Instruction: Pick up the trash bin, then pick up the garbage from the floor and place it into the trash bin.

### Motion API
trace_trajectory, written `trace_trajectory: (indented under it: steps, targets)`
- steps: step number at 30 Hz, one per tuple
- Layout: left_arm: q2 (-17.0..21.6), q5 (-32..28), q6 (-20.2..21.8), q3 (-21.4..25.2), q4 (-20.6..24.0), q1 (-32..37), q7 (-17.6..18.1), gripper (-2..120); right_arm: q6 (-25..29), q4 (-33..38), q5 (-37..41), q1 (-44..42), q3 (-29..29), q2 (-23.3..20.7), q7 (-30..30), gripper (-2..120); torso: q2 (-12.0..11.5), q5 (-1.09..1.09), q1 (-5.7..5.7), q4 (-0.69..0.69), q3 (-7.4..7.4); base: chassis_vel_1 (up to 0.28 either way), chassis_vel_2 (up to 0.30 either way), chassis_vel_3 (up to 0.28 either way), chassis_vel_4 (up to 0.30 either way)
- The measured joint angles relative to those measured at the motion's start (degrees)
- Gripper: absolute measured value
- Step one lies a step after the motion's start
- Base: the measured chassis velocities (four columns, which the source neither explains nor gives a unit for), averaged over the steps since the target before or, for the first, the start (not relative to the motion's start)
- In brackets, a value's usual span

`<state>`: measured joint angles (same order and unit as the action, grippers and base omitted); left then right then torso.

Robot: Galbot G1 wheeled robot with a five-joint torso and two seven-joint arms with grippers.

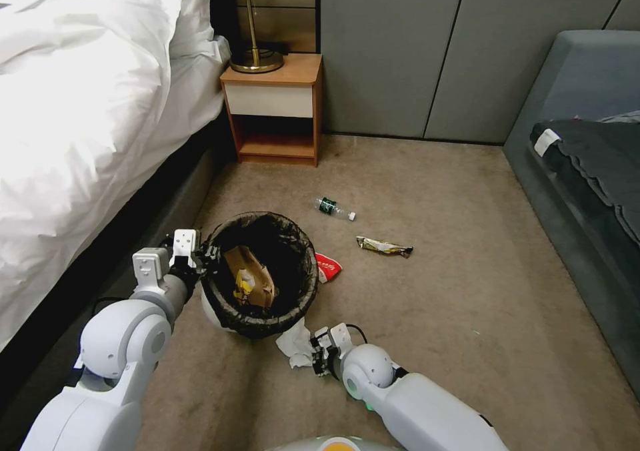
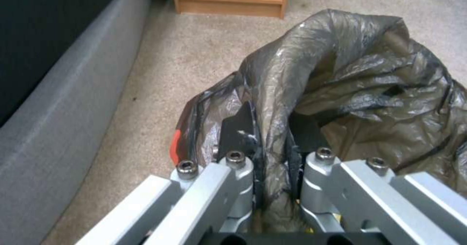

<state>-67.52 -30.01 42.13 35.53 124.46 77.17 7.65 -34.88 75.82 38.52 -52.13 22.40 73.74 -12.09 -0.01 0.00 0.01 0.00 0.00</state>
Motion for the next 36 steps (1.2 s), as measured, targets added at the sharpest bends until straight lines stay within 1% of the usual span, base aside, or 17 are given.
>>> trace_trajectory:
  steps: [7, 10, 11, 13, 15, 17, 19, 23, 24, 25, 26, 27, 30, 31, 33, 34, 36]
  targets:
    - [0.2, -0.05, 0.0, 0.19, 0.0, 0.02, -0.01, 6, 0.15, 2.56, 0.57, -0.37, -1.5, -1.26, -0.26, 0, 0.0, 0.01, 0.0, 0.01, 0.0, 0.0, 0.0, 0.0, 0.0]
    - [0.52, -0.45, 0.0, 0.34, 0.1, -0.07, 0.06, 6, -0.25, 7.85, 3.45, -0.64, -4.13, -5.15, -1.31, 0, 0.0, 0.02, 0.0, 0.01, 0.0, 0.0, 0.0, 0.0, 0.0]
    - [0.52, -0.45, 0.0, 0.34, 0.1, -0.07, 0.06, 6, -0.25, 7.85, 3.45, -0.64, -4.13, -5.15, -1.31, 0, 0.0, 0.02, 0.0, 0.01, 0.0, 0.0, 0.0, 0.0, 0.0]
    - [0.59, -0.67, 0.0, 0.39, 0.28, -0.22, 0.11, 6, -0.68, 11.97, 5.78, -1.07, -6.76, -9.06, -1.94, 0, 0.0, 0.02, -0.01, 0.01, 0.0, 0.0, 0.0, 0.0, 0.0]
    - [0.62, -0.8, 0.0, 0.38, 0.43, -0.54, 0.19, 6, -1.06, 18.45, 8.36, -2.16, -11.25, -14.2, -2.42, 0, 0.0, -0.01, 0.0, -0.02, 0.0, 0.0, 0.0, 0.0, 0.0]
    - [0.62, -0.8, 0.0, 0.36, 0.44, -0.64, 0.2, 6, -1.09, 19.93, 8.74, -2.47, -12.45, -15.26, -2.43, 0, 0.01, 0.01, 0.0, -0.02, 0.0, 0.0, 0.0, 0.0, 0.0]
    - [0.6, -0.81, 0.0, 0.23, 0.44, -1.06, 0.27, 6, -1.11, 25.8, 10.45, -4.0, -17.82, -19.31, -2.63, 0, 0.0, -0.01, 0.0, -0.02, 0.0, 0.0, 0.0, 0.0, 0.0]
    - [0.57, -0.77, 0.0, 0.17, 0.43, -1.17, 0.29, 6, -1.12, 27.98, 11.11, -4.71, -20.03, -20.53, -2.7, 0, 0.01, 0.01, 0.0, -0.01, 0.0, 0.0, 0.0, 0.0, 0.0]
    - [0.53, -0.74, 0.0, 0.1, 0.43, -1.26, 0.3, 6, -1.12, 29.72, 11.62, -5.44, -22.3, -21.53, -2.76, 0, 0.0, 0.04, 0.0, 0.01, 0.0, 0.0, 0.0, 0.0, 0.0]
    - [0.42, -0.66, 0.0, -0.12, 0.43, -1.33, 0.38, 6, -1.14, 33.09, 12.87, -7.01, -27.6, -23.47, -2.95, 0, 0.01, -0.01, 0.0, 0.0, 0.0, 0.0, 0.0, 0.0, 0.0]
    - [0.36, -0.62, 0.0, -0.17, 0.43, -1.32, 0.38, 6, -1.19, 34.34, 13.69, -7.54, -29.47, -24.03, -3.14, 0, 0.01, 0.03, 0.0, -0.01, 0.0, 0.0, 0.0, 0.0, 0.0]
    - [0.36, -0.62, 0.0, -0.17, 0.43, -1.32, 0.38, 6, -1.19, 34.34, 13.69, -7.54, -29.47, -24.03, -3.14, 0, 0.01, 0.03, 0.0, -0.01, 0.0, 0.0, 0.0, 0.0, 0.0]
    - [0.23, -0.46, 0.0, -0.23, 0.72, -1.02, 0.35, 6, -1.33, 39.44, 16.73, -8.6, -36.43, -25.7, -4.33, 0, 0.01, 0.0, 0.0, -0.02, 0.0, 0.0, 0.0, 0.0, 0.0]
    - [0.23, -0.46, 0.0, -0.23, 0.72, -1.02, 0.35, 6, -1.33, 39.44, 16.73, -8.6, -36.43, -25.7, -4.33, 0, 0.01, 0.0, 0.0, -0.02, 0.0, 0.0, 0.0, 0.0, 0.0]
    - [0.23, -0.34, 0.0, -0.22, 0.98, -0.66, 0.35, 6, -2.11, 44.1, 20.17, -8.18, -41.78, -26.5, -6.27, 0, 0.01, -0.01, -0.01, 0.0, -0.01, 0.0, 0.0, 0.0, 0.0]
    - [0.23, -0.34, 0.0, -0.22, 0.98, -0.66, 0.35, 6, -2.11, 44.1, 20.17, -8.18, -41.78, -26.5, -6.27, 0, 0.01, -0.01, -0.01, 0.0, -0.01, 0.0, 0.0, 0.0, 0.0]
    - [0.27, -0.29, 0.0, -0.16, 1.14, -0.29, 0.34, 6, -2.86, 48.74, 25.84, -5.96, -45.33, -27.39, -8.75, 0, 0.0, 0.02, -0.01, -0.01, 0.0, 0.0, 0.0, 0.0, 0.0]
